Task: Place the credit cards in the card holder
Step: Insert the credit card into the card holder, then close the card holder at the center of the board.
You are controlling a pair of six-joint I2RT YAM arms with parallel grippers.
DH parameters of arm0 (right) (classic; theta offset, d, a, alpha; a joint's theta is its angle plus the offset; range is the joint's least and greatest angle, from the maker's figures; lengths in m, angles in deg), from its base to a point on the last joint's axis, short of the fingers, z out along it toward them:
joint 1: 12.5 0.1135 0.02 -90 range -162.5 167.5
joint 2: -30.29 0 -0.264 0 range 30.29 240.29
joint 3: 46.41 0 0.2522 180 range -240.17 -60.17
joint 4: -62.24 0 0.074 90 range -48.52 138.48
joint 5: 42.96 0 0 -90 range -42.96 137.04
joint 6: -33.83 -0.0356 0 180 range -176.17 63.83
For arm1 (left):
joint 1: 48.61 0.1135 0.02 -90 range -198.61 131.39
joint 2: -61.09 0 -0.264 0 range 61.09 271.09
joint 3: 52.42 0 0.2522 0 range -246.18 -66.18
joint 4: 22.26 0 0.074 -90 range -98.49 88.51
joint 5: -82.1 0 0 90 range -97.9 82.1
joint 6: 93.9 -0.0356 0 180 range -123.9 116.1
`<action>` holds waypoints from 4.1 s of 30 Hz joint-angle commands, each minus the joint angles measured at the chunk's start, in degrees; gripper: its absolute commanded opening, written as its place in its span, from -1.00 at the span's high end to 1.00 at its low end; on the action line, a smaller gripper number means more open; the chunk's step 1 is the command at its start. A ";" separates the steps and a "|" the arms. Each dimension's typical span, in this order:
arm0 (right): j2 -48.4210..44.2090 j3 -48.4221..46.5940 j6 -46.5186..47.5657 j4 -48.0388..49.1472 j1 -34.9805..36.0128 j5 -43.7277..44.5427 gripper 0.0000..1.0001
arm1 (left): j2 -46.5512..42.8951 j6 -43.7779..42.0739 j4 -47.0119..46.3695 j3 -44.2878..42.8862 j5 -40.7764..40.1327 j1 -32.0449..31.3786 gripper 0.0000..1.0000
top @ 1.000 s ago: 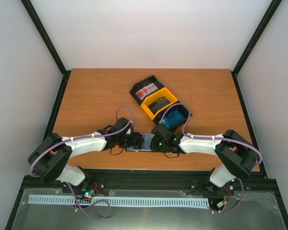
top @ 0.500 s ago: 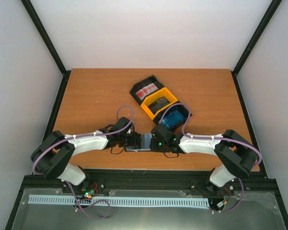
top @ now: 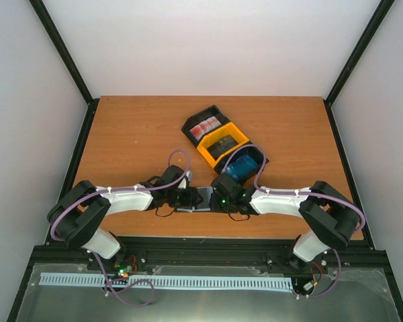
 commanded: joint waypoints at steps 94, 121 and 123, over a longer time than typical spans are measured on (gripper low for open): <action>0.51 -3.54 9.09 -4.53 -0.17 4.72 0.16 | -12.04 3.88 7.09 7.47 -0.85 9.21 -0.61; 4.23 0.31 3.18 4.25 -0.26 -3.90 0.26 | -16.43 5.72 -10.53 11.84 11.85 9.57 -0.60; 4.32 0.23 3.22 4.16 -0.27 -3.87 0.26 | -17.02 4.56 -10.90 11.88 11.92 9.61 -0.60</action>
